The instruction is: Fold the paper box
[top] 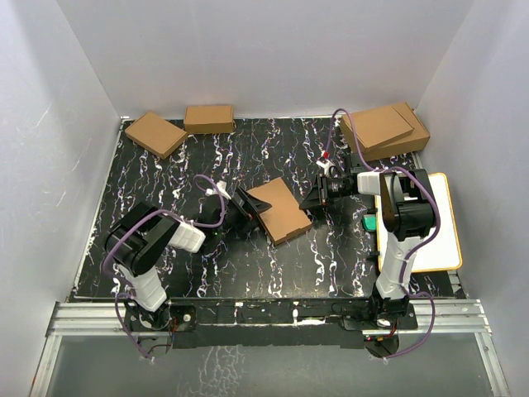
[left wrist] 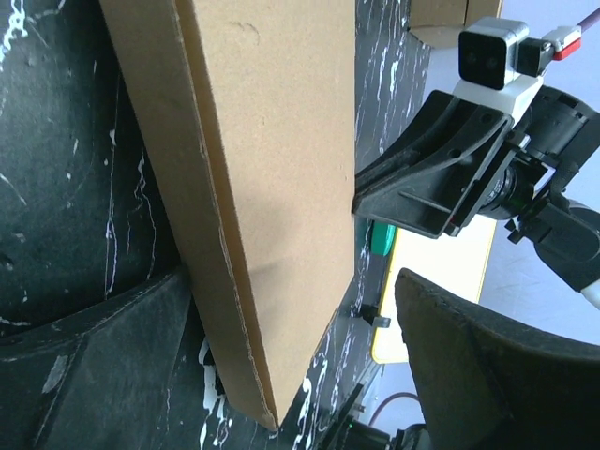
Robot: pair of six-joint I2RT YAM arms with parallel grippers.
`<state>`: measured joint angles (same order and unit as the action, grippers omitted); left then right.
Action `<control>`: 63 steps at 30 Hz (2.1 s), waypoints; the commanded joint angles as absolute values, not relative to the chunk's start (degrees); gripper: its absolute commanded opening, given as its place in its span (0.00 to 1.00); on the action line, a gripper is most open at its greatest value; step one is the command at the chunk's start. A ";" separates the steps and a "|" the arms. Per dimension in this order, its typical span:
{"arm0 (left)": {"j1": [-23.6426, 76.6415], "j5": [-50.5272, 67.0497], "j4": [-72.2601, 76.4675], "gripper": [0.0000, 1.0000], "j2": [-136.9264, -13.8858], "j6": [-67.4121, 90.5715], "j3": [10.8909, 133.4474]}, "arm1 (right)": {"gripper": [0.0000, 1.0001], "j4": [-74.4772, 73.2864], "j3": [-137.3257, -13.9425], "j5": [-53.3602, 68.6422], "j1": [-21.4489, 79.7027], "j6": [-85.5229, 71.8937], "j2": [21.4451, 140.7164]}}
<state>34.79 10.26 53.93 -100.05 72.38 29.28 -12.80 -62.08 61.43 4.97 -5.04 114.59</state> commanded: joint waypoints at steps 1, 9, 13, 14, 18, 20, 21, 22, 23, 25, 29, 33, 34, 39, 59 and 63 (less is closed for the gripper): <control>35.49 8.70 55.70 0.87 -102.74 73.53 30.63 | 0.18 -13.10 -62.01 55.93 4.99 -2.69 116.72; 36.03 8.13 55.26 0.77 -103.73 72.86 32.33 | 0.20 -13.36 -62.40 58.20 4.94 -2.38 116.87; 36.28 8.71 60.18 0.68 -104.96 73.53 32.36 | 0.20 -13.44 -62.49 58.65 5.01 -2.30 116.96; 36.36 8.89 61.89 0.66 -105.09 73.52 32.28 | 0.20 -13.49 -62.49 58.46 4.94 -2.31 117.06; 37.10 9.97 66.48 0.66 -104.26 71.32 32.46 | 0.19 -14.25 -62.83 57.16 4.96 -2.13 117.71; 37.41 10.02 67.59 0.68 -103.04 69.58 32.32 | 0.19 -14.50 -63.01 56.91 4.96 -2.01 117.92; 37.60 10.02 68.41 0.69 -102.48 68.76 31.80 | 0.19 -14.52 -63.02 56.95 4.99 -2.02 118.03; 37.62 10.06 69.59 0.69 -101.93 68.29 31.32 | 0.19 -14.54 -63.02 56.95 4.97 -2.01 118.04; 37.69 10.22 71.90 0.70 -101.51 67.92 30.77 | 0.19 -14.56 -63.02 56.98 4.97 -2.01 118.04; 37.70 10.87 76.58 0.70 -101.44 67.70 29.49 | 0.19 -14.59 -63.02 56.94 4.88 -1.95 118.15; 37.71 12.20 84.96 0.71 -102.22 67.27 27.70 | 0.19 -14.68 -63.11 56.96 4.64 -2.02 118.30; 37.79 13.01 88.33 0.71 -102.84 67.42 27.19 | 0.19 -14.76 -63.11 56.94 4.42 -1.89 118.47; 37.79 13.09 87.77 0.71 -102.83 67.28 27.49 | 0.19 -14.89 -63.23 57.03 4.43 -1.82 118.55; 38.80 10.98 75.67 0.70 -102.22 66.39 29.94 | 0.19 -15.63 -63.62 57.47 4.39 -1.36 118.92; 41.66 -2.78 33.24 0.24 -90.61 54.65 40.80 | 0.48 -20.05 -66.80 63.54 4.27 4.40 115.78; 39.77 -6.33 22.47 0.09 -83.56 48.63 41.95 | 0.63 -20.97 -67.09 63.92 3.66 8.28 108.80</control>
<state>41.30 0.19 36.47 -91.92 57.30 39.03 -19.66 -65.47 64.66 3.84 1.23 116.09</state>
